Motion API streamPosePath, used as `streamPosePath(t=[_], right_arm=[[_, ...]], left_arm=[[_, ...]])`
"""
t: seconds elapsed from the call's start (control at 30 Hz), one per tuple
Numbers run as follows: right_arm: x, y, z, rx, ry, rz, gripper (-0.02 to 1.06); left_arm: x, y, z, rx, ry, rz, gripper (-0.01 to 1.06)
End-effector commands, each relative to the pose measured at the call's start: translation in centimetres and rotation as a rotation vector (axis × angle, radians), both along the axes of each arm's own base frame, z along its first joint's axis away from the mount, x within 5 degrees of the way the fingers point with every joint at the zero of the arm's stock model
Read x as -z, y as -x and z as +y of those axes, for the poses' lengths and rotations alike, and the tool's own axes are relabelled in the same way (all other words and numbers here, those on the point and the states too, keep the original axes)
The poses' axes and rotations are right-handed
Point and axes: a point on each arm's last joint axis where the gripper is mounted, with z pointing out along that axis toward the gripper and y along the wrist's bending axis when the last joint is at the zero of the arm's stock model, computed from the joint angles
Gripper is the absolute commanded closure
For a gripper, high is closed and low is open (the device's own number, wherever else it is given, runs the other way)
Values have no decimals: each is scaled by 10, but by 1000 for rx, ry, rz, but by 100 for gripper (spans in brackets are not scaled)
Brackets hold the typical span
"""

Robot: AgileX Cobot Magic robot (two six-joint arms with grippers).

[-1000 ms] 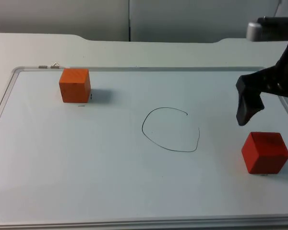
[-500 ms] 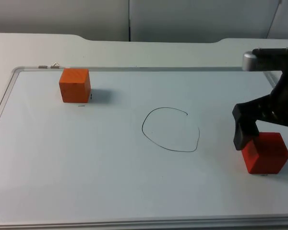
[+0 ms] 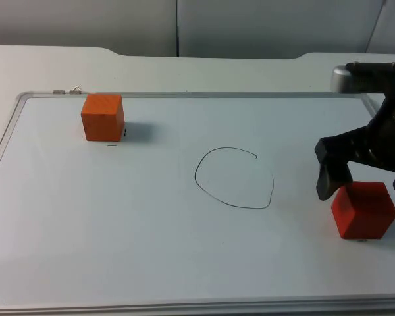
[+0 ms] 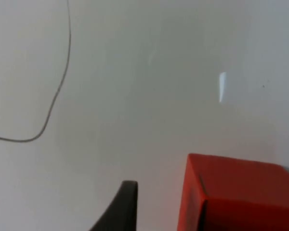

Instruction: Pick up one cube with the left hand and another cube with the right hand. First place the cube in the right hand at the target position, then stack the cube in the left hand on top.

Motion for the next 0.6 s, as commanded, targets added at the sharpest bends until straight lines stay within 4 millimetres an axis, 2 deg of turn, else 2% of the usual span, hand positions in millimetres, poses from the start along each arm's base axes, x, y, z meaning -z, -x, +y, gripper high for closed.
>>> streamPosePath(t=[0.0, 0.1, 0.37, 0.47, 0.57], right_arm=[[1, 1, 1, 0, -2, 3, 12], [2, 3, 1, 0, 3, 16, 15], [2, 3, 0, -15, 9, 22, 15], [6, 3, 1, -27, 13, 29, 16], [17, 3, 1, -26, 25, 67, 22]], left_arm=[[0, 0, 0, -6, 7, -9, 0], [0, 0, 0, -6, 7, -9, 0], [0, 0, 0, -6, 7, -9, 0], [0, 0, 0, -6, 7, -9, 0], [0, 0, 0, -6, 7, -9, 0]])
